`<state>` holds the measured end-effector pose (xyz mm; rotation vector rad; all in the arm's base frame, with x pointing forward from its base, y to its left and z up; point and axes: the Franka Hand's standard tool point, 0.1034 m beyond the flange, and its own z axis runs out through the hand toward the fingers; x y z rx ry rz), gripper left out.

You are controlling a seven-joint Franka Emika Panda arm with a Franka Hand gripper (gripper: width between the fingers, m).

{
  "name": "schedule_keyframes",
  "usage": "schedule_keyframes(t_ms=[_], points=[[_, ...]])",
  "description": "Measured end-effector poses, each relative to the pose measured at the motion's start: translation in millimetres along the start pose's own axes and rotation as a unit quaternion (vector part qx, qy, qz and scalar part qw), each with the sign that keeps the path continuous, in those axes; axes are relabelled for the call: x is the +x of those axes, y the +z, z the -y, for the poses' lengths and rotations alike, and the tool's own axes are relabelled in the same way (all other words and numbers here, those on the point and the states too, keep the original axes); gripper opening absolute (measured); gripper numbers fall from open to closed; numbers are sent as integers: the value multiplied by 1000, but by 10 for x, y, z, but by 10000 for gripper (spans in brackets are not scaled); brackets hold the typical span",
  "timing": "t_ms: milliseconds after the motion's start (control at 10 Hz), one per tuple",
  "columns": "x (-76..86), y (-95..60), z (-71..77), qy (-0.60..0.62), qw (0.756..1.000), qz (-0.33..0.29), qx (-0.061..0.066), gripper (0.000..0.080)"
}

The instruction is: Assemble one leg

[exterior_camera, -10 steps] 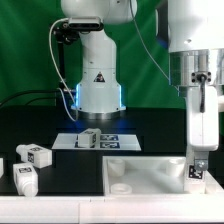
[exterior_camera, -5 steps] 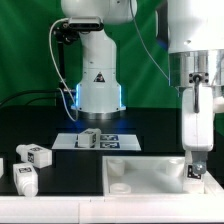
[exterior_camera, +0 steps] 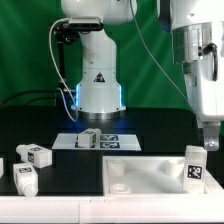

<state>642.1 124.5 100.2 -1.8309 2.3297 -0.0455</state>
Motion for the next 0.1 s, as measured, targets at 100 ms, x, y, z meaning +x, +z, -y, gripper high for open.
schedule_keyframes(t_ms=[100], points=[[2,6,-3,0,1000,0,0,649]])
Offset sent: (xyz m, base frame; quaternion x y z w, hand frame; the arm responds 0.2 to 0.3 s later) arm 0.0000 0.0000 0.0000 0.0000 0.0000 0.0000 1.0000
